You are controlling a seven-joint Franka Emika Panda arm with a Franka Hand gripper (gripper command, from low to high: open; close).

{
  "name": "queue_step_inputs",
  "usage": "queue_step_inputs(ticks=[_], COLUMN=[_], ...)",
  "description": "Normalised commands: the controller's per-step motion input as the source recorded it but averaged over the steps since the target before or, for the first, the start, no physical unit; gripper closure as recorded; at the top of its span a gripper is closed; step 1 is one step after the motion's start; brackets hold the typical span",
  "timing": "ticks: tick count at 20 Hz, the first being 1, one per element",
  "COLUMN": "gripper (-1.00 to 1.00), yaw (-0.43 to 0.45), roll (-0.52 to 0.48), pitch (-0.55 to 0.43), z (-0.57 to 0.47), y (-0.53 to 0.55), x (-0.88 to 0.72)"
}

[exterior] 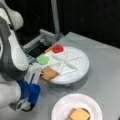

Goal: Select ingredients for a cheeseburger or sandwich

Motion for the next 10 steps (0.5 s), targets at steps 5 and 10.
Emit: queue_step_inputs(ticks=[5, 10], gripper=[-1.0, -1.0], yaw=[-0.111, -0.144], roll=[0.235, 0.253], pitch=[-0.076, -0.051], z=[-0.03, 0.0], y=[0.04, 0.12], x=[-0.03, -0.04])
